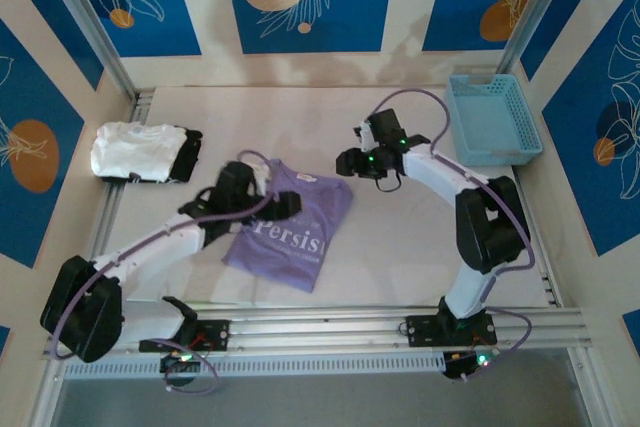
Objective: Fold the inside-out t-shirt
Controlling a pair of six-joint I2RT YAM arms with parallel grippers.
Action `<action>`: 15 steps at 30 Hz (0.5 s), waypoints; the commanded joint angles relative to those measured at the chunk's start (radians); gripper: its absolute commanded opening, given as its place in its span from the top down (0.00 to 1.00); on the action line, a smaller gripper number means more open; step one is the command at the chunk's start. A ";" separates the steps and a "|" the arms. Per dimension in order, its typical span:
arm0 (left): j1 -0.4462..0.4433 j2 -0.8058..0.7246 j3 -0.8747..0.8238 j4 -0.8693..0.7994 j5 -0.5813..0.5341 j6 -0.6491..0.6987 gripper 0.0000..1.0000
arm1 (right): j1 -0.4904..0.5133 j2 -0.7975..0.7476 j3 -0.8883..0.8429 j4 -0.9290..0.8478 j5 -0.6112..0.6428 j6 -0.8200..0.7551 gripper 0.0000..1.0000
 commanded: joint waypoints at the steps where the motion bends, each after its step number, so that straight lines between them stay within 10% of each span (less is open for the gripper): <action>1: 0.141 0.117 0.069 -0.026 0.005 0.119 0.20 | -0.008 0.010 -0.067 0.000 -0.035 0.079 0.32; 15: 0.233 0.677 0.531 -0.189 0.058 0.365 0.16 | 0.049 0.214 -0.005 0.051 -0.087 0.157 0.27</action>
